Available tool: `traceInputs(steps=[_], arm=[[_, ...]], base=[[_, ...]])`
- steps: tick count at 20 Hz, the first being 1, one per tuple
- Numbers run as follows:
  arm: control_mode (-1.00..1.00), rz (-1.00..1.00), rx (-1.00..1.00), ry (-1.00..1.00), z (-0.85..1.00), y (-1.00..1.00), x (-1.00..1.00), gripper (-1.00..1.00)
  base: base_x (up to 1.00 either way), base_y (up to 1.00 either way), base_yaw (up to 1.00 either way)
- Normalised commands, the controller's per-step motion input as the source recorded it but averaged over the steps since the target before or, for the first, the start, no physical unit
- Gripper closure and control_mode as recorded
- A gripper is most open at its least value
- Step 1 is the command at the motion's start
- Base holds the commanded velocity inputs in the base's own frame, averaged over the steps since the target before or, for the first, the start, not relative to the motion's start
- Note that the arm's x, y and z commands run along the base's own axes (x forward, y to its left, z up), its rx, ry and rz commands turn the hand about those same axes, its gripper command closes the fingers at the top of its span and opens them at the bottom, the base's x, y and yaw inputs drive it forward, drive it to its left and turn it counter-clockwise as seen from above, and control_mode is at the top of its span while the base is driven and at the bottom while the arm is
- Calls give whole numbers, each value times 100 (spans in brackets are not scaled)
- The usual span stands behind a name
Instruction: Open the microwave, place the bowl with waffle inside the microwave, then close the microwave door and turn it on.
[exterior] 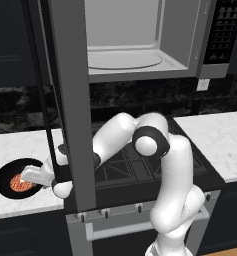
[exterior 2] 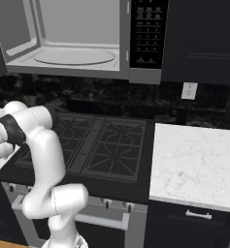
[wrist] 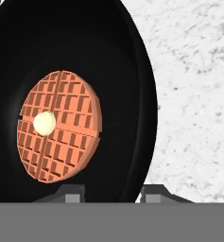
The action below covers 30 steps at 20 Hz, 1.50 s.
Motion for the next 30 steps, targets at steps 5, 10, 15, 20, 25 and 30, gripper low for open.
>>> traceInputs(steps=[5,10,15,20,25,30], arm=[[-100,-3,0,-1,5,-6,-1,100],[-100,-24,0,-2,31,-37,-2,100],[-100,-34,0,0,36,-44,-8,100],[-100,-30,0,2,43,-72,-33,100],[-100,-26,0,0,57,-82,-51,100],[-100,-17,1,0,76,-77,-40,100]], base=[[0,0,0],[0,0,0],[0,0,0],[0,0,0],[0,0,0],[0,0,0]])
